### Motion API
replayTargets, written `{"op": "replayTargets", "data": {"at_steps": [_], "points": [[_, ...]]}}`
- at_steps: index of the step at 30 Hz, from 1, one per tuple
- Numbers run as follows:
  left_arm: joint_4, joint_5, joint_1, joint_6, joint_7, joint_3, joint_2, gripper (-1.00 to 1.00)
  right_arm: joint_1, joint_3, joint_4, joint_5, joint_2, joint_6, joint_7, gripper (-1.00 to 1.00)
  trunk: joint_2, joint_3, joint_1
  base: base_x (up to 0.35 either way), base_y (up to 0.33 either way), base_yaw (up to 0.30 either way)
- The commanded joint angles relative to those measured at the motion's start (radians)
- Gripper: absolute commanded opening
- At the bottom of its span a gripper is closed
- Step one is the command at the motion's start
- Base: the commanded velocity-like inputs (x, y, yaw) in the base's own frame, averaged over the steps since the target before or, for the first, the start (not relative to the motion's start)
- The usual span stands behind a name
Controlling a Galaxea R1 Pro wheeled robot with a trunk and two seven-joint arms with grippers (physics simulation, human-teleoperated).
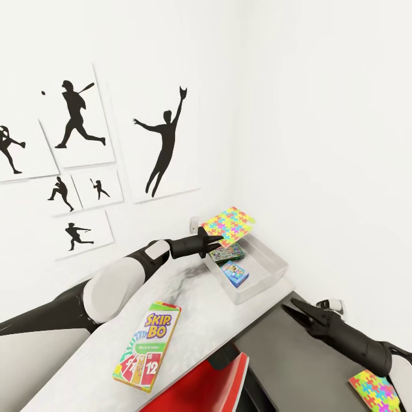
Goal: Put all the toys in the child's room - the three board games (two on the bed and one on the table), the two jigsaw puzzles on the table, and the tennis ball on the table - inside the toy box on the table in the child's room.
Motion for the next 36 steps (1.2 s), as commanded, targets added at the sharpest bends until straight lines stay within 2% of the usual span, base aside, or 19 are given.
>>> {"op": "replayTargets", "data": {"at_steps": [1, 5, 16, 22, 31, 36], "points": [[0.000, 0.010, -0.001, 0.006, 0.001, -0.005, 0.000, -1.00, -0.001, -0.011, 0.000, -0.001, 0.002, 0.003, 0.005, 1.00, -0.002, -0.002, 0.001, 0.000, 0.000, 0.000], [0.000, 0.010, -0.001, 0.004, 0.001, -0.005, 0.000, -1.00, 0.000, -0.028, 0.000, -0.007, 0.006, 0.003, 0.005, 1.00, -0.002, -0.003, 0.001, 0.000, 0.000, 0.000], [0.000, 0.010, -0.001, 0.004, 0.010, -0.005, 0.000, -1.00, 0.000, -0.036, 0.000, -0.010, 0.001, 0.003, 0.005, 1.00, -0.002, -0.017, 0.001, 0.000, 0.000, 0.000], [0.000, 0.010, -0.001, 0.004, 0.081, -0.006, 0.000, -1.00, 0.000, -0.036, 0.000, -0.011, 0.004, 0.003, 0.005, 1.00, -0.002, -0.027, 0.001, 0.000, 0.000, 0.000], [-0.009, 0.009, -0.001, -0.010, 0.107, -0.007, 0.000, -1.00, -0.003, -0.035, 0.000, -0.011, 0.005, 0.003, 0.005, 1.00, -0.002, -0.041, 0.001, 0.000, 0.000, 0.000], [-0.033, 0.010, -0.001, -0.018, 0.167, -0.007, 0.000, -1.00, -0.004, -0.036, 0.000, -0.010, 0.005, 0.003, 0.005, 1.00, -0.002, -0.050, 0.001, 0.000, 0.000, 0.000]]}}
